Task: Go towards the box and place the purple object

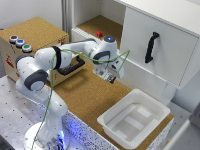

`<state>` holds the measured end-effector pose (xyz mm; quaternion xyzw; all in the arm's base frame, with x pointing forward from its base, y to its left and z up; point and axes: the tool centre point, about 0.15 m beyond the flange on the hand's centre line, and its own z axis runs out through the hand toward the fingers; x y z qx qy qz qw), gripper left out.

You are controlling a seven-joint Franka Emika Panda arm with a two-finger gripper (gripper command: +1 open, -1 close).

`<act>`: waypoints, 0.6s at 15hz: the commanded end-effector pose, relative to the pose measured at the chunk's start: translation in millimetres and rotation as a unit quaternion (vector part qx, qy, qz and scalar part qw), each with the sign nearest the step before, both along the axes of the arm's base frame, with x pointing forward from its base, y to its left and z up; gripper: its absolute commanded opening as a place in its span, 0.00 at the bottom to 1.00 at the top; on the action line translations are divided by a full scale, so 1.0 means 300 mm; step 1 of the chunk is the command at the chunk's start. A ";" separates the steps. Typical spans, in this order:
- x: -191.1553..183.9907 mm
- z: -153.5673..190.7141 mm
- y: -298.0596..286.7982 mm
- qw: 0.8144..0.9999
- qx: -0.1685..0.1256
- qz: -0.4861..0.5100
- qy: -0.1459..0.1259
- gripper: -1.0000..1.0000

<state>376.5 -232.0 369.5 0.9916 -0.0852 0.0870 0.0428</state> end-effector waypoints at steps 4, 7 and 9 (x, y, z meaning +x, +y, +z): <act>0.190 -0.153 -0.464 0.995 0.064 0.069 0.036 0.00; 0.232 -0.220 -0.560 0.988 0.073 0.122 0.056 0.00; 0.239 -0.262 -0.611 0.984 0.081 0.147 0.057 0.00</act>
